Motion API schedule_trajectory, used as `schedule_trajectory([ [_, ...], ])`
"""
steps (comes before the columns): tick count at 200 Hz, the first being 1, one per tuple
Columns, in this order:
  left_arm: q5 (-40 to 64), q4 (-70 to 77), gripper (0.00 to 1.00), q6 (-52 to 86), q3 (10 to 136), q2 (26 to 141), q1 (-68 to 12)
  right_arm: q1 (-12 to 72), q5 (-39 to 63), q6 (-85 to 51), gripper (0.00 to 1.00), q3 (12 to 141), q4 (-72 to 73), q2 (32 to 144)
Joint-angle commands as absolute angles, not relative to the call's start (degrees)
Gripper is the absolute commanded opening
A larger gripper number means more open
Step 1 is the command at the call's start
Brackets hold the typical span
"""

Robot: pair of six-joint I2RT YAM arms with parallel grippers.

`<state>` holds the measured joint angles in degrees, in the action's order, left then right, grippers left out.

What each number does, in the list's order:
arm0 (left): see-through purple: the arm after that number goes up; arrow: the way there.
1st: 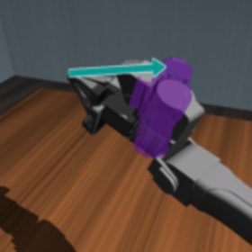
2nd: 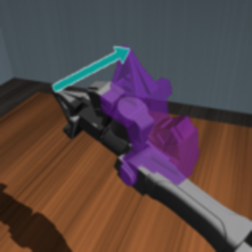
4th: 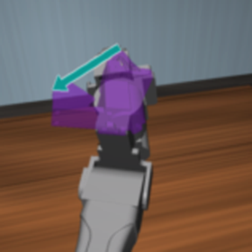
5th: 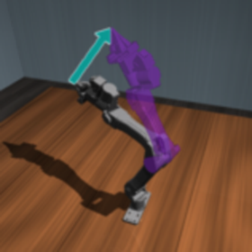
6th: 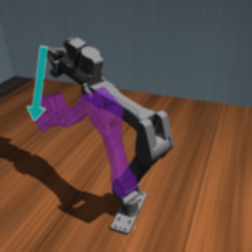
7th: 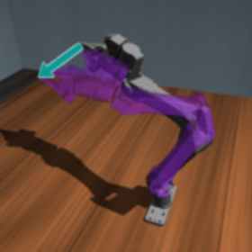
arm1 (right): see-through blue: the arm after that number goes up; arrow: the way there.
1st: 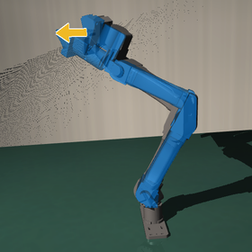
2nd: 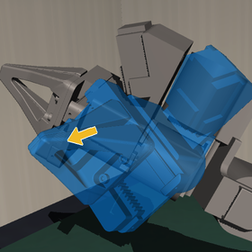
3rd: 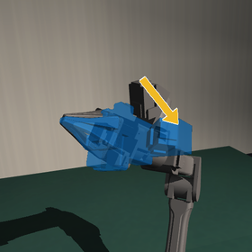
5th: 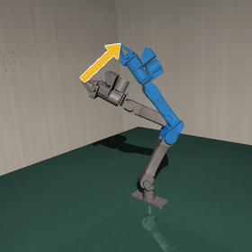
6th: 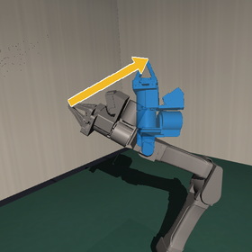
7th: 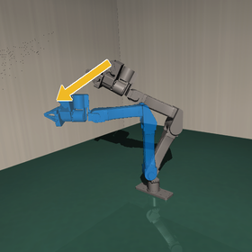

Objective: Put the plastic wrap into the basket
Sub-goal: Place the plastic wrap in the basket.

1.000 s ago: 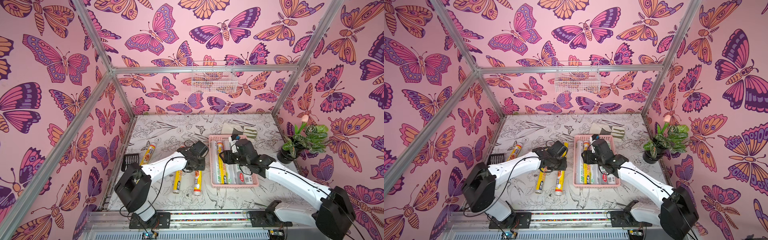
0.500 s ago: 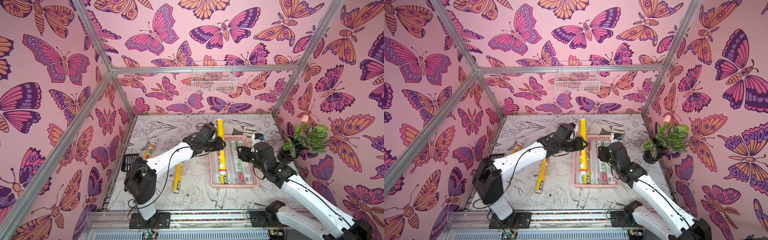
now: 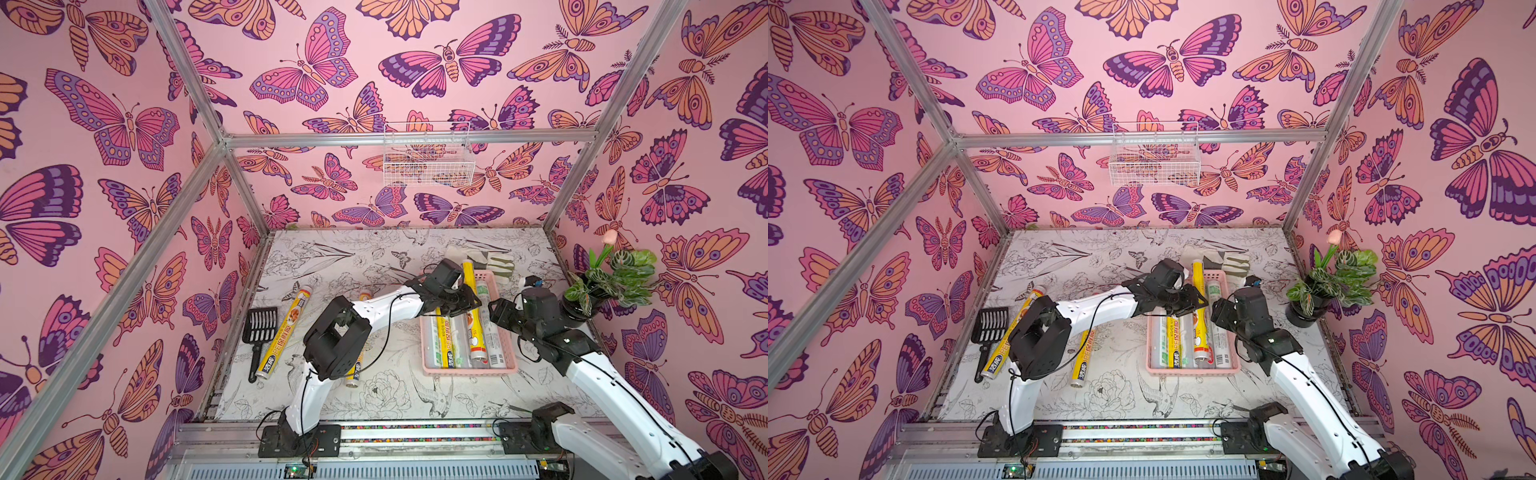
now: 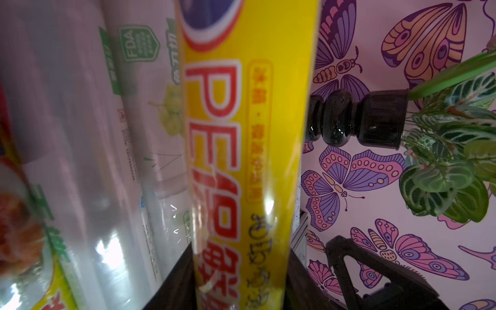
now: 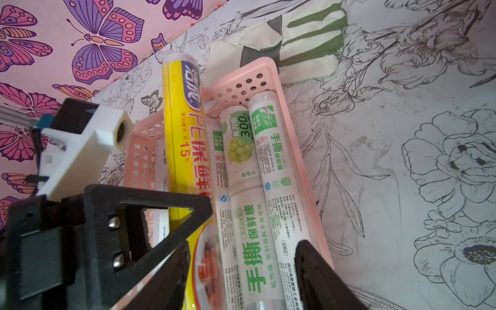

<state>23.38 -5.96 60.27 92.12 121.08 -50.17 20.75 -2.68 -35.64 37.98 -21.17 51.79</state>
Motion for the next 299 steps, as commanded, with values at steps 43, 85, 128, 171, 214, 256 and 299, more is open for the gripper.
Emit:
schedule_trajectory([
  [43, 24.49, -4.36, 0.3, 64.73, 95.76, 125.55, -51.31, 20.41, -7.11, -33.25, 0.62, 39.03, -26.79, 53.35],
  [85, 23.88, -5.5, 0.31, 64.51, 98.05, 127.55, -51.59, 20.43, -5.78, -32.66, 0.59, 38.57, -26.02, 54.3],
  [128, 24.59, -7.79, 0.34, 64.6, 99.53, 129.19, -51.7, 20.42, -6.11, -31.56, 0.59, 38.87, -26.46, 55.02],
  [171, 24.5, -9.94, 0.39, 64.25, 99.56, 129.05, -51.76, 20.42, -7.33, -31.23, 0.61, 39.19, -26.68, 54.62],
  [214, 24.03, -12.26, 0.42, 62.67, 98.8, 127.15, -52.43, 20.36, -9.74, -31.2, 0.62, 38.98, -26.63, 52.81],
  [256, 23.65, -13.17, 0.44, 62.38, 98.78, 125.99, -53.32, 20.4, -10.35, -31.24, 0.62, 38.83, -26.46, 52.3],
  [299, 23.58, -13.86, 0.51, 62.97, 98.39, 126.7, -53.59, 20.43, -10.02, -31.29, 0.63, 38.62, -26.28, 52.38],
])
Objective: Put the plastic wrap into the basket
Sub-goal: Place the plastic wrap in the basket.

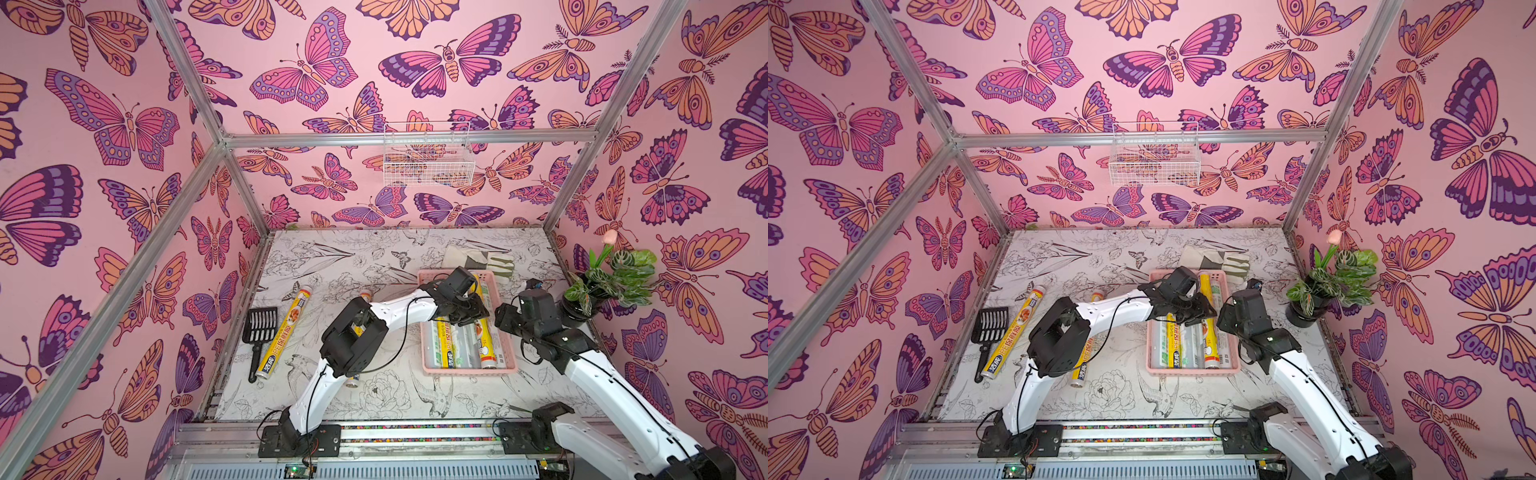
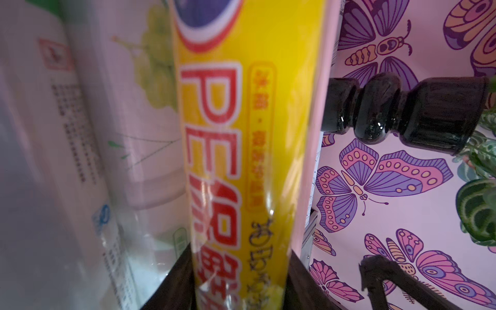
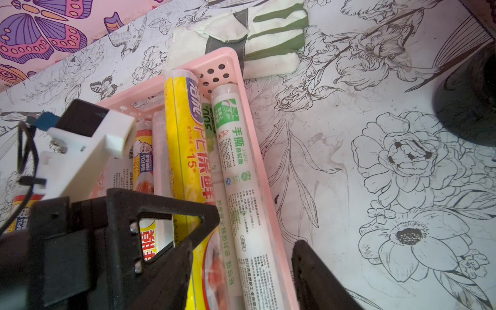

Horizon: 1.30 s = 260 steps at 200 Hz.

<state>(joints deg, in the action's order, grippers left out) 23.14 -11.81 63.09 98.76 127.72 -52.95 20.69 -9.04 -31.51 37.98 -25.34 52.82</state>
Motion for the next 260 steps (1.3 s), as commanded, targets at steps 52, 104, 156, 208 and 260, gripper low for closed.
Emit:
schedule_trajectory([
  [52, 22.76, -14.09, 0.56, 61.74, 99.07, 126.07, -53.59, 20.43, -9.82, -31.39, 0.63, 38.35, -26.52, 51.87],
  [104, 17.71, -16.23, 0.55, 56.84, 95.78, 120.34, -53.53, 20.41, -7.43, -31.34, 0.63, 38.59, -25.43, 51.42],
  [156, 0.31, -19.43, 0.54, 42.03, 86.71, 105.22, -53.33, 20.43, 9.41, -31.39, 0.63, 37.03, -12.09, 49.22],
  [208, -11.23, -19.42, 0.58, 39.09, 69.09, 89.02, -48.37, 28.65, 12.76, -28.5, 0.61, 44.3, -9.96, 59.77],
  [260, -12.33, -21.44, 0.61, 42.12, 50.49, 74.02, -40.2, 39.54, 9.28, -25.84, 0.61, 52.3, -11.15, 71.5],
])
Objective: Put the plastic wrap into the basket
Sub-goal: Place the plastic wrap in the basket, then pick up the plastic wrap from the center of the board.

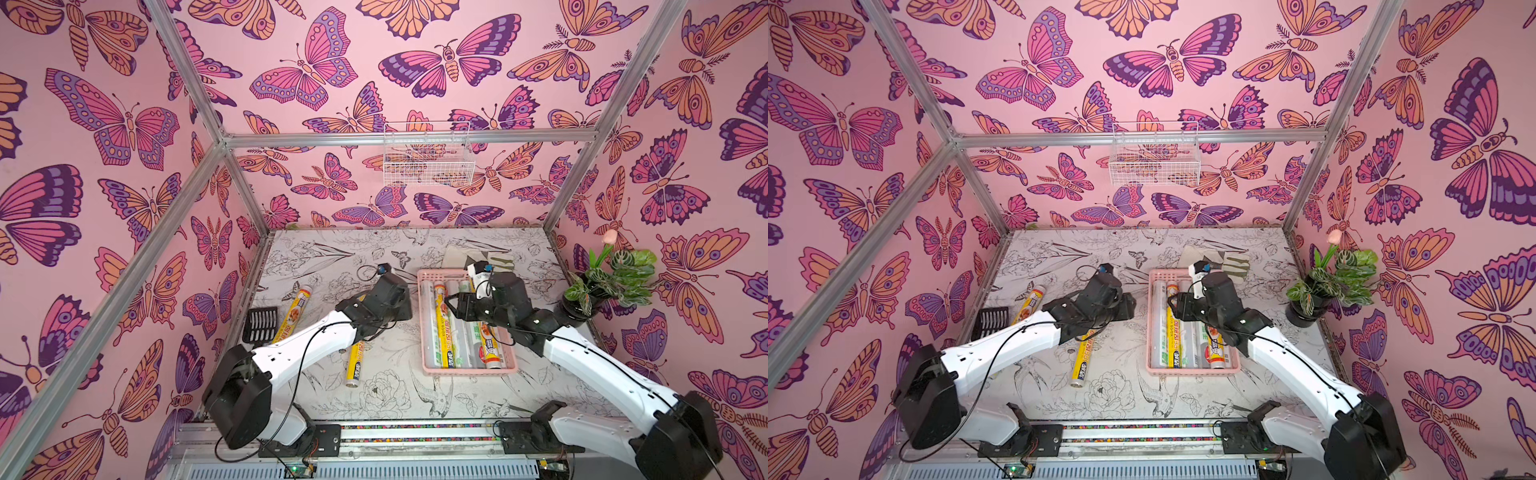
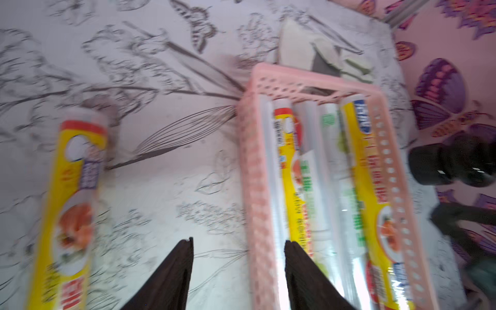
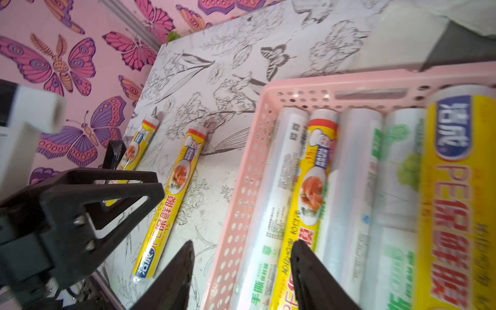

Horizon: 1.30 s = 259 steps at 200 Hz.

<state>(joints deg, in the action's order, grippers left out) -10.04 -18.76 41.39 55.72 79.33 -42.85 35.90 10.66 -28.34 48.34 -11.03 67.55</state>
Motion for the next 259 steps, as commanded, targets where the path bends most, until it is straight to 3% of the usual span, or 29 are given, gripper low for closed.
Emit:
schedule_trajectory([
  [1, -12.23, -21.49, 0.61, 42.2, 50.38, 73.75, -40.09, 39.67, 9.25, -25.84, 0.61, 52.47, -11.2, 71.74],
  [74, -7.91, -29.31, 0.65, 40.4, 40.58, 65.5, -32.91, 48.34, 10.6, -24.26, 0.61, 63.46, -13.67, 87.04],
  [138, -5.44, -32.63, 0.66, 38.41, 43.1, 75.8, -31.82, 50.19, 12.09, -24.57, 0.61, 66.99, -15.12, 92.89],
  [259, -12.51, -38.43, 0.58, 35.35, 53.87, 93.2, -31.56, 50.19, 13.91, -24.65, 0.61, 66.27, -15.31, 93.66],
])
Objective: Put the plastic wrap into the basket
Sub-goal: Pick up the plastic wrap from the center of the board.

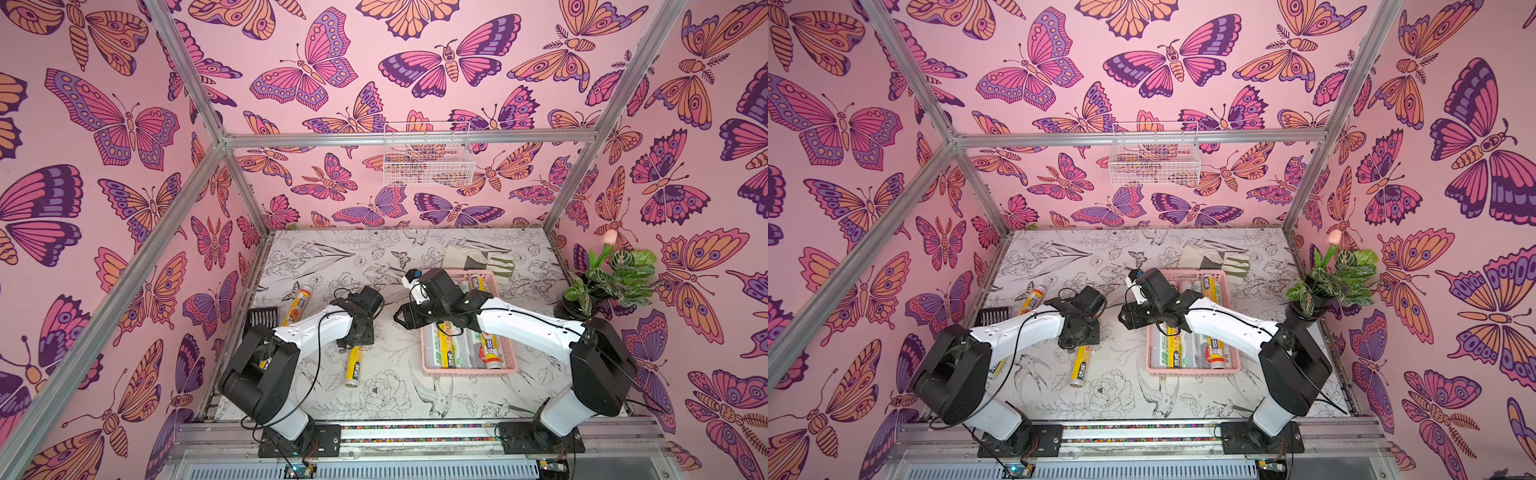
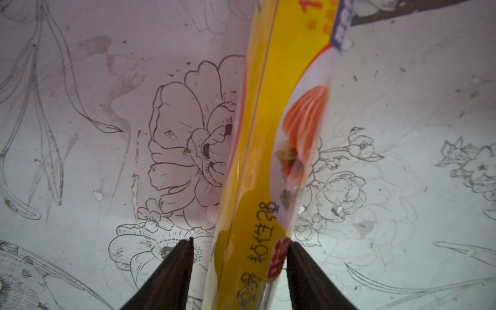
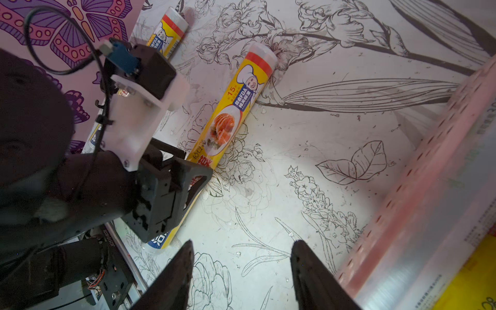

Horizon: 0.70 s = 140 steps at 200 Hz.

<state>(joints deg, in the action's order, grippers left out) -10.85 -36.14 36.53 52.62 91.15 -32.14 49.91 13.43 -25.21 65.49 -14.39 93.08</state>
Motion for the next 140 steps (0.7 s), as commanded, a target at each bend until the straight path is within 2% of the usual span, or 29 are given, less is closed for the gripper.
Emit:
schedule_trajectory([
  [1, -12.49, -38.42, 0.58, 35.34, 53.87, 93.27, -31.56, 50.19, 13.9, -24.63, 0.61, 66.27, -15.34, 93.63],
  [41, -11.18, -38.46, 0.5, 35.02, 54.05, 95.19, -31.55, 50.22, 12.42, -23.51, 0.62, 65.95, -16.66, 93.07],
  [63, -9.18, -38.57, 0.37, 34.59, 54.6, 94.76, -31.63, 50.1, 10.7, -23.66, 0.62, 65.33, -16.96, 92.03],
  [87, -6.96, -38.68, 0.3, 34.38, 55.9, 91.69, -31.72, 50.1, 7.47, -23.99, 0.62, 63.6, -16.02, 88.95],
  [140, -1.57, -37.58, 0.28, 37.13, 63.97, 83.08, -34.57, 49.12, -5.52, -26.36, 0.63, 57.35, -14.05, 78.85],
])
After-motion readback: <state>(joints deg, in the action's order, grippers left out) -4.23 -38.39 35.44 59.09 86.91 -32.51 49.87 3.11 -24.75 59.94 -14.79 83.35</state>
